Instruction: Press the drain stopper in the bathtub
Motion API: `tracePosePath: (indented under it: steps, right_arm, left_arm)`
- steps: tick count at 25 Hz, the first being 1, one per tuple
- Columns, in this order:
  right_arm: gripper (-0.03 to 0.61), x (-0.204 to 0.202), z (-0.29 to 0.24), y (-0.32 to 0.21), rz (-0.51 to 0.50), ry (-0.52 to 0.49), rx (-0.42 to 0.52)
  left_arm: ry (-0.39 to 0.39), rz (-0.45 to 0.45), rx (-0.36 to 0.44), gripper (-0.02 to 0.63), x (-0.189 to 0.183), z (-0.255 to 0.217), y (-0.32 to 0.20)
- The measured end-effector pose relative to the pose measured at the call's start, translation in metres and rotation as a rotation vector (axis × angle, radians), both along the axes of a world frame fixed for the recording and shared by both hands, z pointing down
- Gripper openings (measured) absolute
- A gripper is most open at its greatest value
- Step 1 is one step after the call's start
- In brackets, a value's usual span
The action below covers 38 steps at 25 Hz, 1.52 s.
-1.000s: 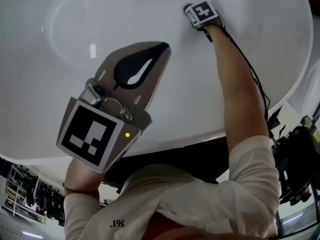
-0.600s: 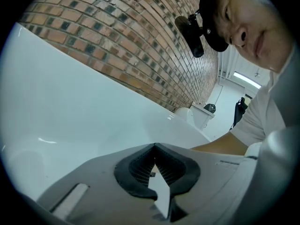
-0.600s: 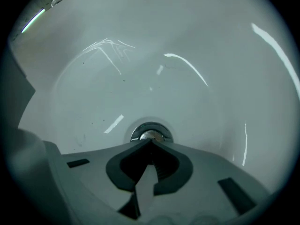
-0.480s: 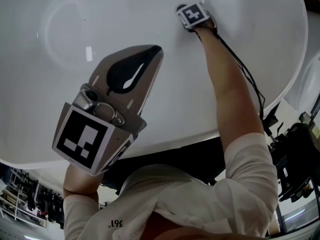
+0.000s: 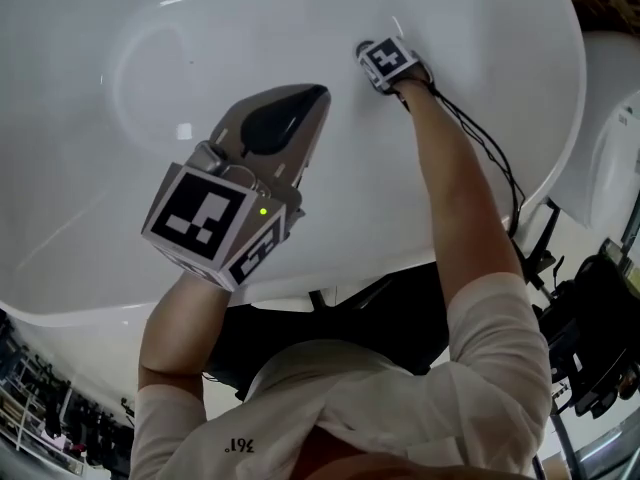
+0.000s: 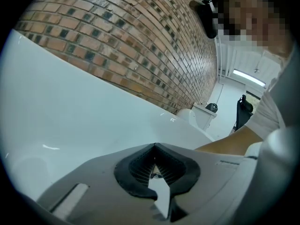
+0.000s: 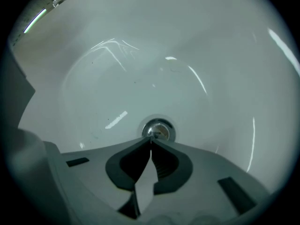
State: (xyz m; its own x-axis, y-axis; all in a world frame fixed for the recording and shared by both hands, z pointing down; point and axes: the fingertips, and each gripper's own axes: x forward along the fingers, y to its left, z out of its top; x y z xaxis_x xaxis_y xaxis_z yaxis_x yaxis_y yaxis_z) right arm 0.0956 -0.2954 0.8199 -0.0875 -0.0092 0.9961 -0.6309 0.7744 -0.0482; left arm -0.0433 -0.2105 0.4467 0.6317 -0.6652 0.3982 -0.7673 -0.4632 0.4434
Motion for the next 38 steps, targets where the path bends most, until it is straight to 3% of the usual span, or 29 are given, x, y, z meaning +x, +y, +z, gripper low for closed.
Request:
tracePosePath:
  steps: [5, 10, 15, 21, 38]
  right_arm:
    - [0.023, -0.022, -0.033, -0.004, -0.018, -0.019, 0.019]
    - [0.025, -0.044, -0.076, -0.021, -0.015, -0.115, 0.131]
    - [0.025, -0.053, -0.129, -0.030, -0.028, -0.181, 0.239]
    - [0.025, -0.027, -0.189, -0.025, 0.063, -0.199, 0.286]
    - [0.025, 0.037, -0.314, -0.005, 0.176, -0.233, 0.445]
  left_arm:
    - [-0.002, -0.043, 0.007, 0.005, -0.010, 0.006, -0.008]
    - [-0.023, -0.059, 0.003, 0.005, -0.020, 0.015, -0.011]
    - [-0.092, -0.065, -0.023, 0.005, -0.028, 0.029, -0.009]
    - [-0.163, -0.064, -0.028, 0.005, -0.020, 0.030, 0.002]
    - [-0.163, -0.102, 0.077, 0.005, 0.005, -0.058, 0.036]
